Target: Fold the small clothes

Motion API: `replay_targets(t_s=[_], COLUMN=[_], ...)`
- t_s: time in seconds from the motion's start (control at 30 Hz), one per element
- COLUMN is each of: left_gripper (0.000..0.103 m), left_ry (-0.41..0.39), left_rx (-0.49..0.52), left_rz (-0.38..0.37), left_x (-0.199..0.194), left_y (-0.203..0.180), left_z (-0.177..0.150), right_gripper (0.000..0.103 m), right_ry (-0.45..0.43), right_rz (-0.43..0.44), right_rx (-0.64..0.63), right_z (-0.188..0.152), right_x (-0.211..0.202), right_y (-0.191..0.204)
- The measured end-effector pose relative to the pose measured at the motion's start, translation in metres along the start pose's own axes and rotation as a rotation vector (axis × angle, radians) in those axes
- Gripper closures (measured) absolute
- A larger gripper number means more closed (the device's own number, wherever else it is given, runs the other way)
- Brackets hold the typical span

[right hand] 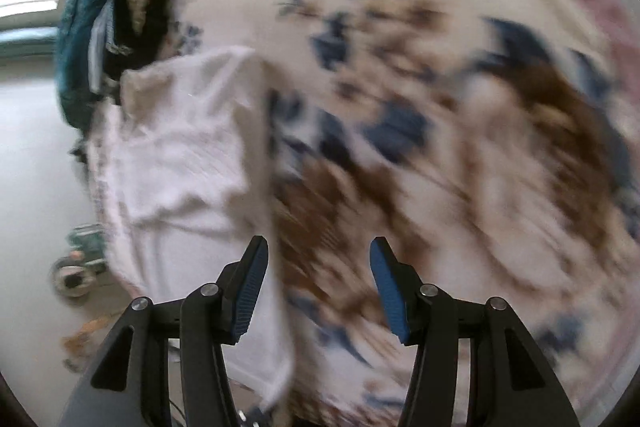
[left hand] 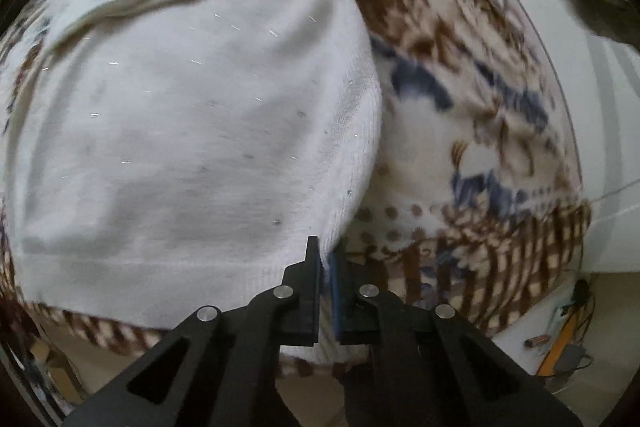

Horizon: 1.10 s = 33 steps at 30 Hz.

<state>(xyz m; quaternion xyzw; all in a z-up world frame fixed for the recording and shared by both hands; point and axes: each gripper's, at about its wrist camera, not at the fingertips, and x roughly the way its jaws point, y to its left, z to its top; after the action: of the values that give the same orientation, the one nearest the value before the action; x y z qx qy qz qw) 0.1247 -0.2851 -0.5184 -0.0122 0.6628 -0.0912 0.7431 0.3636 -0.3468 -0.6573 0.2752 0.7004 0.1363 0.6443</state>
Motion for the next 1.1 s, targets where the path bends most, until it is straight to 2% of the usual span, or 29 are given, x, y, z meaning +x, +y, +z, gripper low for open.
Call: replay_targets(t_s=[0.13,0.27,0.37,0.4,0.43,0.53,0.67,0.83,0.97,1.1], left_gripper=[0.101,0.101,0.101,0.101,0.101,0.101,0.101,0.101,0.101,0.101], left_ry=[-0.065,-0.104,-0.129,-0.139,-0.15,-0.183,-0.217,-0.269,-0.283,-0.269], left_rx=[-0.063,-0.128,-0.162,-0.169,-0.178,-0.222,-0.308,-0.434,-0.561,-0.697], left_rz=[0.014,0.023,0.026,0.028,0.028,0.011,-0.025,-0.028,-0.043,-0.082], left_x=[-0.034,-0.05,-0.052,-0.053,-0.055,-0.067,-0.09,-0.123,-0.135,-0.128], left_y=[0.02,0.035,0.039,0.041,0.045,0.06,0.091,0.153,0.21,0.273], left_z=[-0.003,-0.005,-0.003,-0.002,-0.003,-0.006,-0.014,-0.023,-0.035,-0.052], right_gripper=[0.048,0.048,0.048,0.059,0.086,0.087,0.089,0.089,0.089,0.089], right_ry=[0.022,0.037,0.091,0.096,0.092,0.059,0.041,0.04,0.069,0.1], right_rz=[0.225,0.225,0.143,0.121,0.097,0.032,-0.04,-0.137,-0.225,-0.345], right_rx=[0.072,0.057,0.039,0.034,0.017,-0.017,-0.074,-0.2,-0.277,-0.324], right_z=[0.046,0.079,0.093,0.095,0.096,0.095,0.093,0.09,0.085,0.074], right_x=[0.038,0.071,0.098,0.104,0.107,0.104,0.08,0.06,0.081,0.146], right_y=[0.008,0.026,0.039,0.042,0.048,0.073,0.12,0.223,0.319,0.412])
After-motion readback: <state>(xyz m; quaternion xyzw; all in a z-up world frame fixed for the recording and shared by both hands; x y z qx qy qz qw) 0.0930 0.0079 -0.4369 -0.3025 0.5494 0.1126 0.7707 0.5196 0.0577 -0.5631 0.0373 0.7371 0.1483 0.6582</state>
